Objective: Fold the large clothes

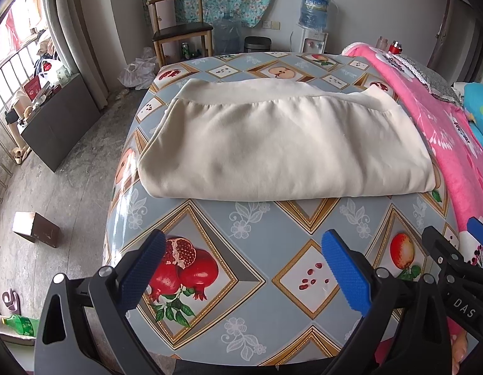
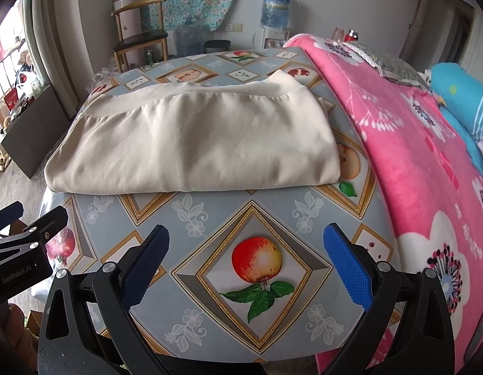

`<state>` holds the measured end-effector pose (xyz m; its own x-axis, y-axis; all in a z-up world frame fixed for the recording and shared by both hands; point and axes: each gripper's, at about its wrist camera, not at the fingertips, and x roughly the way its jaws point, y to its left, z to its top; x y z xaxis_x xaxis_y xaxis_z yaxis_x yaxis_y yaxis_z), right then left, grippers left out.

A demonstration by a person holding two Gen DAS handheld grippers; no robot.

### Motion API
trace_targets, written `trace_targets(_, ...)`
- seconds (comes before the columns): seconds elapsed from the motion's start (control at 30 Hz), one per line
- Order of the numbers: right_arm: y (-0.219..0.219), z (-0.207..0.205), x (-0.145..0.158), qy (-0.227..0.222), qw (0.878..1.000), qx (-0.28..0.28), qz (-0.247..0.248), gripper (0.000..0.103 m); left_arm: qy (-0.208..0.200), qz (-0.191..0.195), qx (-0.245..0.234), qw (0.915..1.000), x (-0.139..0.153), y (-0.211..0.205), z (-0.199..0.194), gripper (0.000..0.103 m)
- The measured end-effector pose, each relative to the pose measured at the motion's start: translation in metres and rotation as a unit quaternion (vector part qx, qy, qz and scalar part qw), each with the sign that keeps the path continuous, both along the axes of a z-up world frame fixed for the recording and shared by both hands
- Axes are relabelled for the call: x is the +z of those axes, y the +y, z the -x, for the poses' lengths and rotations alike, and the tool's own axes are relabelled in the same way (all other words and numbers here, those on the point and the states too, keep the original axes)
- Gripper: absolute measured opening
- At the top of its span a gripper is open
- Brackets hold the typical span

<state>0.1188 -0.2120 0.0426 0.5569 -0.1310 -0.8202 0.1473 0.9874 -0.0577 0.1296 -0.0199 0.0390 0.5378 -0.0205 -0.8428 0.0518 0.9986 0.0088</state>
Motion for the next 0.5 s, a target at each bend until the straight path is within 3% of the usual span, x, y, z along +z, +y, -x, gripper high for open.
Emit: trace_targets(0.5, -0.001, 0.0019, -0.0007, 0.001, 1.0, 0.0, 0.0, 0.096, 0.0, 0.001, 0.002, 1.0, -0.0029, 0.0021, -0.0013, 0.098)
